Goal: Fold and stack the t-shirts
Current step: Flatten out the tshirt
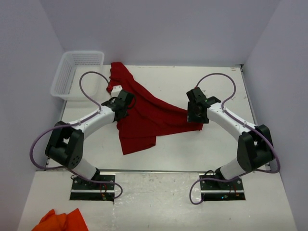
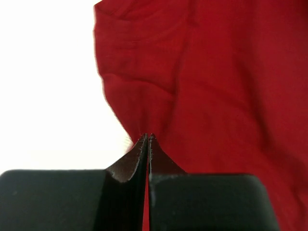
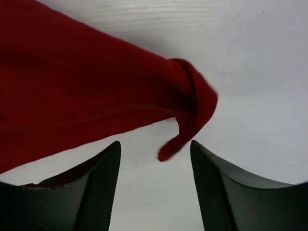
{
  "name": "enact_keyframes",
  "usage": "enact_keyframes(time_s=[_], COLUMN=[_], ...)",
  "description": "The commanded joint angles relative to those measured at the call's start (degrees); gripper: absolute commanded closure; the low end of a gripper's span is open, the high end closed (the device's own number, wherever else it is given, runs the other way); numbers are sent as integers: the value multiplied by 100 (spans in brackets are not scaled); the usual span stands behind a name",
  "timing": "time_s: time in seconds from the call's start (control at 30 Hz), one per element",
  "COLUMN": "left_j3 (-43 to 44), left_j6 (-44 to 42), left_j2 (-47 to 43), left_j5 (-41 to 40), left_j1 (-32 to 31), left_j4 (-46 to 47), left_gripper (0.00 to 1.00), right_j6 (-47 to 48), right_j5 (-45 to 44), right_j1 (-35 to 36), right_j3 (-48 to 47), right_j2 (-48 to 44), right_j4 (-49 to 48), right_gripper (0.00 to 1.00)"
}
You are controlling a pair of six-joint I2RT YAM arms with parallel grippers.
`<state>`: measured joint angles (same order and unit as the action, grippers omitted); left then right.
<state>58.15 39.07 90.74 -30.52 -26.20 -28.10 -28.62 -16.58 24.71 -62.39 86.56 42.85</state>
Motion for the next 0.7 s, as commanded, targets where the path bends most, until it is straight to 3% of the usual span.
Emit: enact_keyframes(time_s=[0.0, 0.1, 0.43, 0.67], left_j3=[-32, -14, -181, -532], left_j6=[-206, -294, -347, -251], left_j2=[-442, -618, -891, -1129], left_j5=[-542, -456, -121, -112], left_j1=[-447, -851, -1230, -1415], left_j4=[24, -3, 111, 146], left_gripper=[99, 99, 99, 99], right_j6=[-108, -144, -293, 14], right_j5=[-432, -496, -926, -594], right_j1=[8, 8, -124, -993], right_j3=[-193, -247, -317, -309], right_j2=[150, 133, 308, 493], right_j4=[-67, 74, 434, 356], right_gripper=[38, 36, 36, 39])
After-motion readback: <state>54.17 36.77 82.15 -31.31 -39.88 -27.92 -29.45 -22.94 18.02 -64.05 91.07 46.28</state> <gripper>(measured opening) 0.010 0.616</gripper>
